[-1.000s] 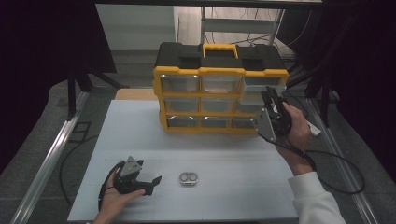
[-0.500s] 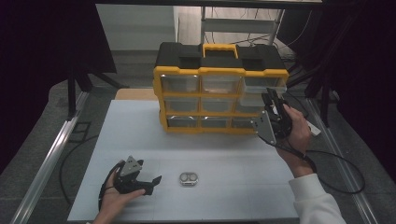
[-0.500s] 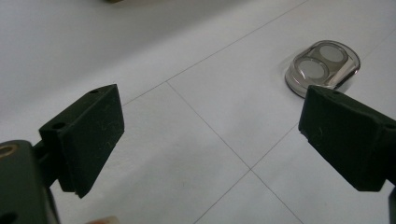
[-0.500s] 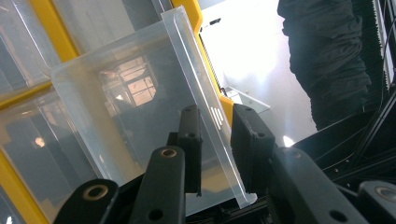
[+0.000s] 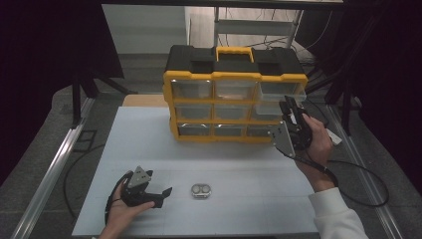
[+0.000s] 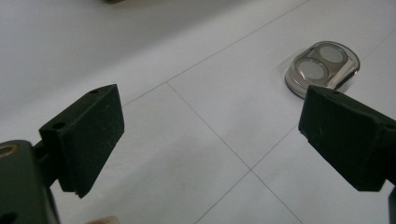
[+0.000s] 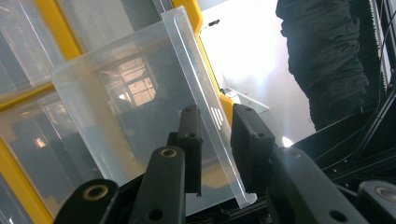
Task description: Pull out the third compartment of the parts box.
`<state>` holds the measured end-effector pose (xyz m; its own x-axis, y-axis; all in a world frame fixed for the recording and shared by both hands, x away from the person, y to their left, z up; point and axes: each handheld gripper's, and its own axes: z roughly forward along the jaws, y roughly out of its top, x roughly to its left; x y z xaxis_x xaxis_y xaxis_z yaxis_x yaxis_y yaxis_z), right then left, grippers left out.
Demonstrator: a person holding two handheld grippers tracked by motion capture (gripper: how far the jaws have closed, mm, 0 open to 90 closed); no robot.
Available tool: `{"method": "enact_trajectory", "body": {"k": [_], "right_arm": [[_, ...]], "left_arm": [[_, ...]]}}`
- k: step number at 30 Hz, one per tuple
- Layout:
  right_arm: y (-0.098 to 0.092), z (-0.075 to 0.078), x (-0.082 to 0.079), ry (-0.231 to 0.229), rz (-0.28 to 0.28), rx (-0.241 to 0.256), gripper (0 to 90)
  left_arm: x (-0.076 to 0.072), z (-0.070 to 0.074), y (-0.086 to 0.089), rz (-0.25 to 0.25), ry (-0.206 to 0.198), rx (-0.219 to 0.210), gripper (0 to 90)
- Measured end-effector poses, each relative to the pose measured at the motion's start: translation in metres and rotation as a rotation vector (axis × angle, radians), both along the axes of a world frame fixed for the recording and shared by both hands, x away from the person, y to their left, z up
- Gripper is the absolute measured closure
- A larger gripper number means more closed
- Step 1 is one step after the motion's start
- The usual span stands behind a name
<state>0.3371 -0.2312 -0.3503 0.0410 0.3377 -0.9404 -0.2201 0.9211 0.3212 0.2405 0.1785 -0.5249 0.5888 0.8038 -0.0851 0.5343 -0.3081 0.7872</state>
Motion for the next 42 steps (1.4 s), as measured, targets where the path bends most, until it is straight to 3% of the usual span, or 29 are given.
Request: {"method": "enact_trajectory", "body": {"k": [42], "right_arm": [[-0.0026,-0.0036,-0.0078,-0.010,0.010,0.013,73.9]], "left_arm": [[0.0000,0.0001,0.0001,0.002,-0.001,0.002,7.3]]}}
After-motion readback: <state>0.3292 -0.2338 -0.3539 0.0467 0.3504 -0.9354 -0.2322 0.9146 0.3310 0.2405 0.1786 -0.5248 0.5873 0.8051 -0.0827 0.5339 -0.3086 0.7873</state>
